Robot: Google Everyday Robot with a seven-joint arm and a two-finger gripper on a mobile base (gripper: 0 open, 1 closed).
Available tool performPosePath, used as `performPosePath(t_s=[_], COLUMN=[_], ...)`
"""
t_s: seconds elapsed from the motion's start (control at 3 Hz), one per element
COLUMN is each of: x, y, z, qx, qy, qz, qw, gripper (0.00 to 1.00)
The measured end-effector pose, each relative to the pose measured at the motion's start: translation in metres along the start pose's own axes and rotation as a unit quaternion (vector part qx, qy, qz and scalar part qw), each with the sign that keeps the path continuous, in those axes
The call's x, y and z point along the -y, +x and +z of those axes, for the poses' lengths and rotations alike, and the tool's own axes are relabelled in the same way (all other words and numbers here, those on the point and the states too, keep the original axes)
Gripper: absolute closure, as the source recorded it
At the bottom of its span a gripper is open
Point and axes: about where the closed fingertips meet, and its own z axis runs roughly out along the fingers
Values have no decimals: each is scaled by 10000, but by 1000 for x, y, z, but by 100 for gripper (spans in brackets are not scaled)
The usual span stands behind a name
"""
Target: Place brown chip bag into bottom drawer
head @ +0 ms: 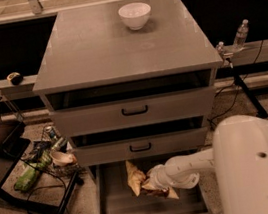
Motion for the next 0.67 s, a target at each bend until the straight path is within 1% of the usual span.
performPosePath(t_s=[0.33,0.67], x=[-4,-4], y=[-5,-5], z=[7,7], qx=[-53,-50], qy=[-72,-70], qz=[-140,-135], qw=[9999,9999], gripper=[81,58])
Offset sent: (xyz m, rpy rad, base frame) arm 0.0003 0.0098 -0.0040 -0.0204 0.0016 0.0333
